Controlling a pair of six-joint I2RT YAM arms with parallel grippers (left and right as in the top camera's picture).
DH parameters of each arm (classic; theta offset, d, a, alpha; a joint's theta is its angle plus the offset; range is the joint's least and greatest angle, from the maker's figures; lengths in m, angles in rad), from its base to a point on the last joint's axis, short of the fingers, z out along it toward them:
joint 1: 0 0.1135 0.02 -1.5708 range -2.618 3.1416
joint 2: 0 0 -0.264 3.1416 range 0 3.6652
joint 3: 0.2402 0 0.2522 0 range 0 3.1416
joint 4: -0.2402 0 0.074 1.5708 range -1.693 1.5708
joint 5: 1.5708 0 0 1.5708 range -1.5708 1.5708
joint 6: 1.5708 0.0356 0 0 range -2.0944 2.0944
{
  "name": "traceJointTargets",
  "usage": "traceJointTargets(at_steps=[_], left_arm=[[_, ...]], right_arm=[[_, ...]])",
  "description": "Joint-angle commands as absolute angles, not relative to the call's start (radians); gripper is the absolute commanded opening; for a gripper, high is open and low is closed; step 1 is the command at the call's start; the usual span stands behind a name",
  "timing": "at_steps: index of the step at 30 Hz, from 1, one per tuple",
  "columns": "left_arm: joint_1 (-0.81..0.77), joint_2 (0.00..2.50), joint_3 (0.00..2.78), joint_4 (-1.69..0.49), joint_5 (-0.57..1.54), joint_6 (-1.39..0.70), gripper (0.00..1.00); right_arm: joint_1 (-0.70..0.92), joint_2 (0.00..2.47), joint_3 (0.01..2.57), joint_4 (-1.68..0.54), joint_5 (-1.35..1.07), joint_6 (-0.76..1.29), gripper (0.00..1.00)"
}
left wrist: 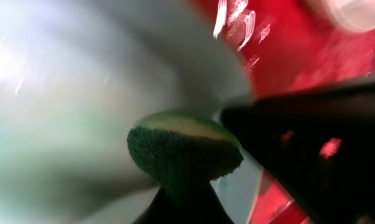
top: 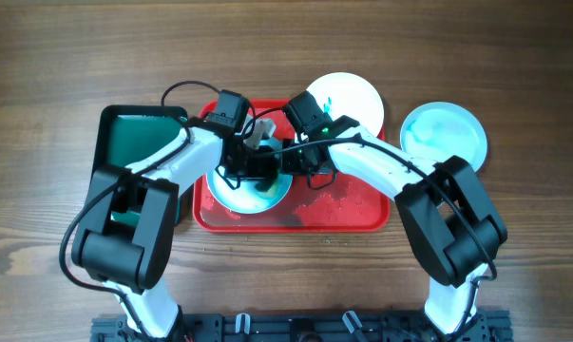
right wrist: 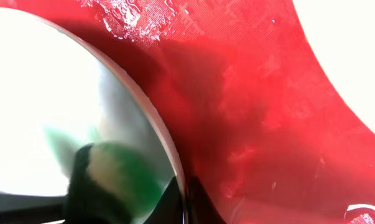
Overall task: Clean dirty plates on tray and stack at the side
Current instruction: 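Scrub the plate face with the left-held green sponge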
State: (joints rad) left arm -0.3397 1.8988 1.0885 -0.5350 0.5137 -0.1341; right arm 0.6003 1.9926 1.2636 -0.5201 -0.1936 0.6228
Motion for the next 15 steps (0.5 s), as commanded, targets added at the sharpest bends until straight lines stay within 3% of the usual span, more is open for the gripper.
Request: traceJointTargets(at_steps=[1, 5, 9, 15], left_arm=[[-0.344, 1.915, 1.08, -0.422, 0.355, -0.309, 0.04], [-0.344, 1.915, 1.08, -0.383, -0.031, -0.495, 0.04], [-0.344, 1.915, 1.08, -0.448, -0.249, -0.56, 0.04], [-0.347, 1.915, 1.08, -0.63, -0.221, -0.579, 0.04]], right_arm=[[0.601, 2.008, 1.262, -0.517, -0.181, 0.624, 0.04], [0.601, 2.008, 1.262, -0.517, -0.181, 0.624, 0.04], [0.601, 2.008, 1.262, -0.517, -0.181, 0.624, 0.04], [0.601, 2.008, 1.262, -0.517, -0.181, 0.624, 0.04]])
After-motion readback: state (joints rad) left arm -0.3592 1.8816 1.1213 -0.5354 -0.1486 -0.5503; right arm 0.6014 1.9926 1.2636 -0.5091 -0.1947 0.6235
